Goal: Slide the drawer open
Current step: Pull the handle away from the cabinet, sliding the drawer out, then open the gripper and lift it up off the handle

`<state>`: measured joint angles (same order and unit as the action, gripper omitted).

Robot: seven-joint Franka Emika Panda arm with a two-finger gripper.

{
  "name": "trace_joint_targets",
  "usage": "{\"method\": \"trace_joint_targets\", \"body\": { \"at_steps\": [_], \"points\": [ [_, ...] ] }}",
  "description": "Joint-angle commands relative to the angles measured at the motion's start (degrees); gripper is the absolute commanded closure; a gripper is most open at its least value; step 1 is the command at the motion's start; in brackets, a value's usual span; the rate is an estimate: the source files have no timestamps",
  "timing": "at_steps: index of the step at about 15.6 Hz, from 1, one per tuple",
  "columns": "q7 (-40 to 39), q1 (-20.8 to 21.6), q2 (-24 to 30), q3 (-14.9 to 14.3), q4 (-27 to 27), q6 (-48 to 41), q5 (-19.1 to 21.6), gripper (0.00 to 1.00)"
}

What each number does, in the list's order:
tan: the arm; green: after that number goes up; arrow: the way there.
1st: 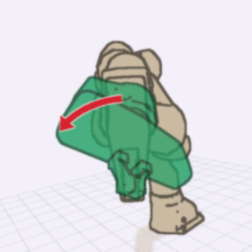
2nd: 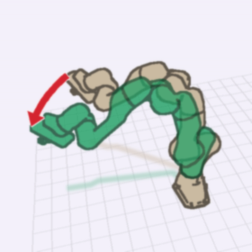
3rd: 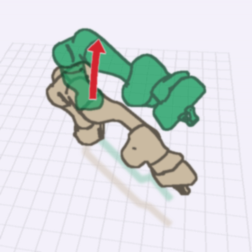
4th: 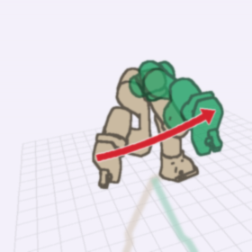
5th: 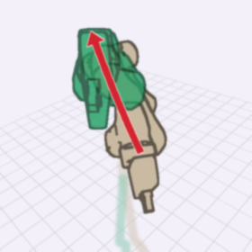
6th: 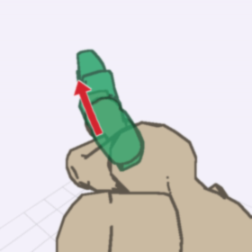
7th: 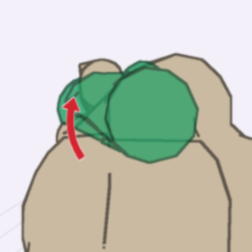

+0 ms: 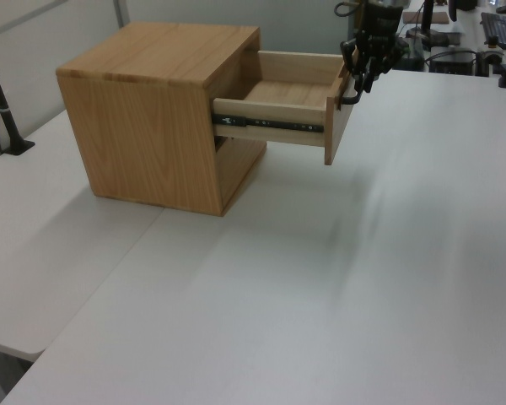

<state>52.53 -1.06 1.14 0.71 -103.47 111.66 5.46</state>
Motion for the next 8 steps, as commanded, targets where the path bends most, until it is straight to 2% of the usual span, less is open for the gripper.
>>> {"method": "trace_joint_targets", "body": {
  "at_steps": [1, 4, 5, 8],
  "points": [
    [-8.14, 1.24, 4.30, 0.43, -2.35, -4.95, -1.15, 0.76],
    [-7.88, -0.16, 4.40, 0.43, -0.26, -6.27, -0.54, 0.09],
    [-8.06, -0.25, 4.39, 0.43, 0.54, -6.62, -0.54, 0.02],
    [-9.46, -0.34, 4.92, 0.26, 4.31, -8.90, -0.45, 0.00]
  ]
}}
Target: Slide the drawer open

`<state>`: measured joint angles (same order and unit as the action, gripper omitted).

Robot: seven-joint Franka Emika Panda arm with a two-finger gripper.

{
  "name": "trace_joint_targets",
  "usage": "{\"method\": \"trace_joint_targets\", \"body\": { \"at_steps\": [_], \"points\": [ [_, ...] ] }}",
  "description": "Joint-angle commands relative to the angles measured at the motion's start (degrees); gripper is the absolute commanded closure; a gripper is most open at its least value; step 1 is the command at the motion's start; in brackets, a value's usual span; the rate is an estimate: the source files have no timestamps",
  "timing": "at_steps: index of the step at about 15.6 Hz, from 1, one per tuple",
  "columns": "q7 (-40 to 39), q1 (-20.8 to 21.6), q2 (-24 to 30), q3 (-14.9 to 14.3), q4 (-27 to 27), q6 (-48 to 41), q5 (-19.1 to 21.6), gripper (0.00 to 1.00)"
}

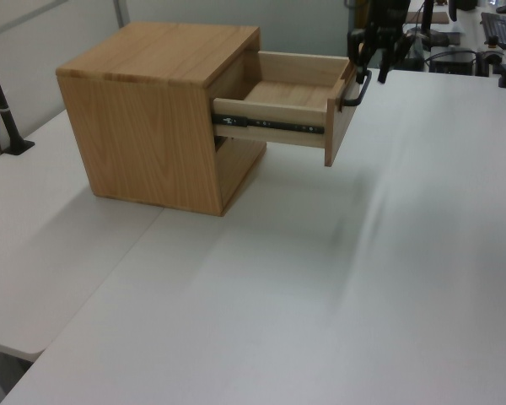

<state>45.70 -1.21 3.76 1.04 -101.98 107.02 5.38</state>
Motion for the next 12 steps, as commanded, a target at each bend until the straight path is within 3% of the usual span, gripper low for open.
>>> {"method": "trace_joint_targets", "body": {
  "at_steps": [1, 3, 6, 12],
  "points": [
    [-3.16, -0.19, 2.30, -0.16, 4.49, -6.19, -0.37, 0.00],
    [-5.61, -0.10, 2.56, -0.34, 7.13, -8.92, -1.24, 0.00],
    [-21.91, -0.02, 3.97, -0.78, 8.55, -13.22, -2.03, 0.00],
    [-46.11, 1.82, 1.43, -0.95, 10.22, -16.84, -13.36, 0.00]
  ]
}}
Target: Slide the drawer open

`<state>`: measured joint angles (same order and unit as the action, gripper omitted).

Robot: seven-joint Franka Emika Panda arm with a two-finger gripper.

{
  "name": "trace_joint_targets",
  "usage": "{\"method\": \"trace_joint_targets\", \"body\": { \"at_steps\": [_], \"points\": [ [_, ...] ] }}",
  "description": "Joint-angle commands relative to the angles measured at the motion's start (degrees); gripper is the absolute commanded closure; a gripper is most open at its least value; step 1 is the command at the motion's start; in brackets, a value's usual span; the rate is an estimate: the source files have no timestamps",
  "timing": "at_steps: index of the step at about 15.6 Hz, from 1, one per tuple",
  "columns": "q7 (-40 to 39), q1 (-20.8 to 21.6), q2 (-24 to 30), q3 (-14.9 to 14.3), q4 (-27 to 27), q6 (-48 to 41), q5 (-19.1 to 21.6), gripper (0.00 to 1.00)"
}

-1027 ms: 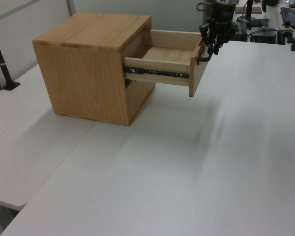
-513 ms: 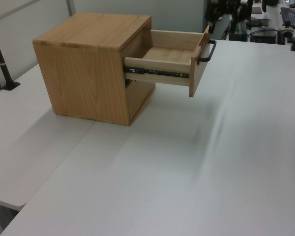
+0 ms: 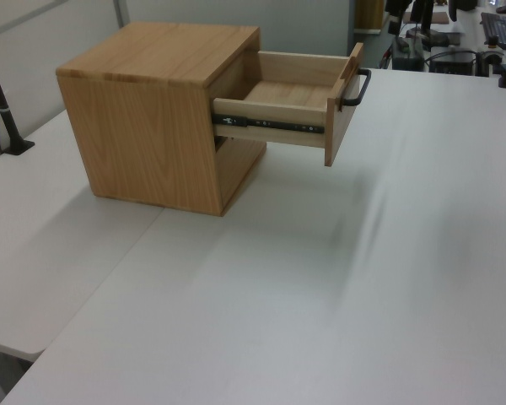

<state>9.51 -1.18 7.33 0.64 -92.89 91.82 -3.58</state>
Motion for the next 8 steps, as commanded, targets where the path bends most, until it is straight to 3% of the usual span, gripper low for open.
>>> {"method": "trace_joint_targets", "body": {
  "at_steps": [1, 3, 5, 8],
  "points": [
    [-12.04, 1.97, -2.93, -1.16, 1.31, -1.73, -4.59, 0.00],
    [-12.50, 3.37, -4.08, -3.53, 2.80, -2.00, -3.98, 0.00],
    [-12.50, 7.40, -4.52, -8.00, 3.24, -3.48, -3.71, 0.00],
    [-12.24, 8.13, -4.78, -8.72, 3.59, -3.23, -3.10, 0.00]
  ]
}}
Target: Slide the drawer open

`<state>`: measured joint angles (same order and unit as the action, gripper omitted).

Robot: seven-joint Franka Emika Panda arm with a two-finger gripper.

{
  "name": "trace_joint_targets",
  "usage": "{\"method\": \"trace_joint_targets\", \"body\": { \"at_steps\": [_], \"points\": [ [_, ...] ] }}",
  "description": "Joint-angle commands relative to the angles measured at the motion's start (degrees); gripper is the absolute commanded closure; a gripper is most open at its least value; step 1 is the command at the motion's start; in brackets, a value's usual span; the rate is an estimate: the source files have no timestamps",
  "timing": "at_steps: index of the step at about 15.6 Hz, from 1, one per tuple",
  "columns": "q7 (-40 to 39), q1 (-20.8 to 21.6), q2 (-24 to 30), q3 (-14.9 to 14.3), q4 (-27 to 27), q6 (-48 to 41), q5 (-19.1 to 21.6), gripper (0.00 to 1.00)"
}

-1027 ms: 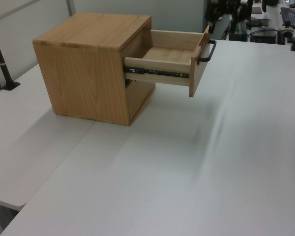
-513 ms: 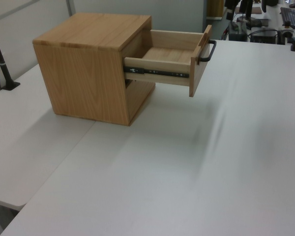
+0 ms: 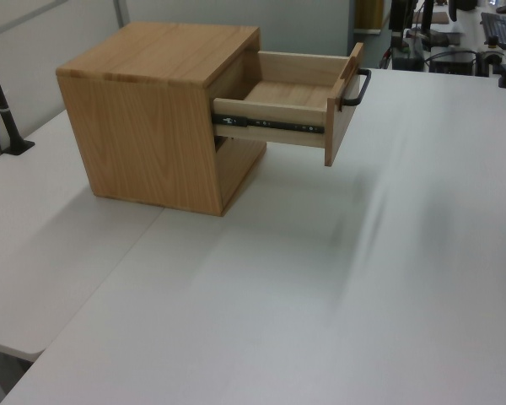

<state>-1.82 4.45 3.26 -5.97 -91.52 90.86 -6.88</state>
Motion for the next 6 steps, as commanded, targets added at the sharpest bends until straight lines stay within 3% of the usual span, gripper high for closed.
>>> {"method": "trace_joint_targets", "body": {
  "at_steps": [1, 6],
  "points": [
    [-0.91, 2.41, -0.71, -2.12, 2.22, -2.17, 0.29, 0.00],
    [-0.82, 2.67, -0.88, -1.50, 1.78, -2.61, 0.47, 0.00]
  ]
}}
